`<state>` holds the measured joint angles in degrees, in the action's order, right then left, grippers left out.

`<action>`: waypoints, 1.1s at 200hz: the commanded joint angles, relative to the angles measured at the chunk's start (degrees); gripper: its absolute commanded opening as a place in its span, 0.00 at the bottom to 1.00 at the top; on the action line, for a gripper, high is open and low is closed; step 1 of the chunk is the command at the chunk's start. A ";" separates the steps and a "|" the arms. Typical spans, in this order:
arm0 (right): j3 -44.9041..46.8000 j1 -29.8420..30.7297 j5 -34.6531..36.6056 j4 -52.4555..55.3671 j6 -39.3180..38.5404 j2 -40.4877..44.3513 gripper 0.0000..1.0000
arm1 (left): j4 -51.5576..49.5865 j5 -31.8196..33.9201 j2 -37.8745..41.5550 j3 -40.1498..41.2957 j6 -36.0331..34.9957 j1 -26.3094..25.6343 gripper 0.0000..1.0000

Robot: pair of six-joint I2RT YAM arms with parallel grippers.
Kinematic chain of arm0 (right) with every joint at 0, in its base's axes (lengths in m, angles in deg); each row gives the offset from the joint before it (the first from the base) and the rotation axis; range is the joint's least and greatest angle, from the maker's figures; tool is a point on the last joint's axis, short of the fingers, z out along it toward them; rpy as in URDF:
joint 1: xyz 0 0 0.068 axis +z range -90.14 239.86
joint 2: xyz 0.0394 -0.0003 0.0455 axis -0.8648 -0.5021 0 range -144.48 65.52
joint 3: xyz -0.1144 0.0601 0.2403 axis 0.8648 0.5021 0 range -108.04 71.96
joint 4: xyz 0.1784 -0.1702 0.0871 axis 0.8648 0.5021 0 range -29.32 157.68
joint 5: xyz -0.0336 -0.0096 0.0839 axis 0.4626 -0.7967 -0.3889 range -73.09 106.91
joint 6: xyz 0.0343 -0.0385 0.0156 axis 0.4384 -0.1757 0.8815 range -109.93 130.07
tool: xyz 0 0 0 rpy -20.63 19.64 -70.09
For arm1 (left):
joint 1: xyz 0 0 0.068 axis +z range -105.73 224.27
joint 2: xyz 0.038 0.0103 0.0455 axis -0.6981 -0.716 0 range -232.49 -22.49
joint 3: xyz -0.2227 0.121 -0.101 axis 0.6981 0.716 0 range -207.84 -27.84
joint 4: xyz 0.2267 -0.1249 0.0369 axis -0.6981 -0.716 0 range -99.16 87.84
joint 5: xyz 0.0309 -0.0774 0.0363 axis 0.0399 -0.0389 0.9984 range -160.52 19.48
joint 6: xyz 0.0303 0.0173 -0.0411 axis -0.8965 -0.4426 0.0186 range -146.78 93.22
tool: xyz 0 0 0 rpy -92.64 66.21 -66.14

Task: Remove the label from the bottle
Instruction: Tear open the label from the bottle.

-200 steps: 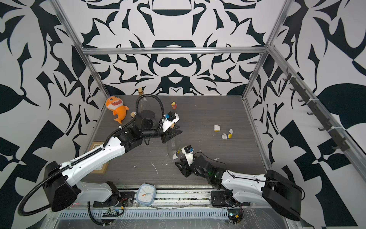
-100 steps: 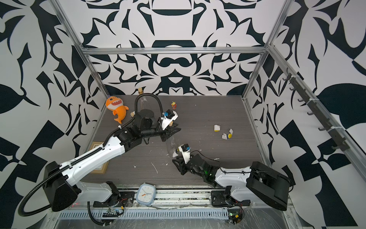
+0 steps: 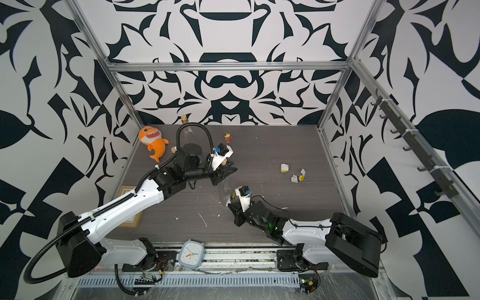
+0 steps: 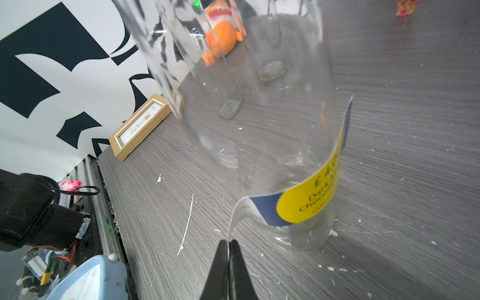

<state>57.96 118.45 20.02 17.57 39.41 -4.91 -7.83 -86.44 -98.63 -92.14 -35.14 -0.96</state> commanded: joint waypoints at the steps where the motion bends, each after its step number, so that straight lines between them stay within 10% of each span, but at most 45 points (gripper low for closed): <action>1: -1.99 0.12 1.17 -1.19 0.19 0.74 0.00 | -3.47 0.55 -0.04 2.00 -0.05 0.67 0.00; 137: -3.27 -1.11 4.15 23.25 -1.71 12.71 0.00 | -8.48 -6.31 0.22 0.89 -4.80 2.11 0.00; 220: -2.88 -9.63 -10.75 34.72 -7.70 21.78 0.00 | -14.59 -9.48 -1.12 -2.49 -8.83 2.43 0.00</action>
<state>56.23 110.49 11.11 47.77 34.01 13.91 -12.92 -97.81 -99.02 -93.95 -39.77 0.13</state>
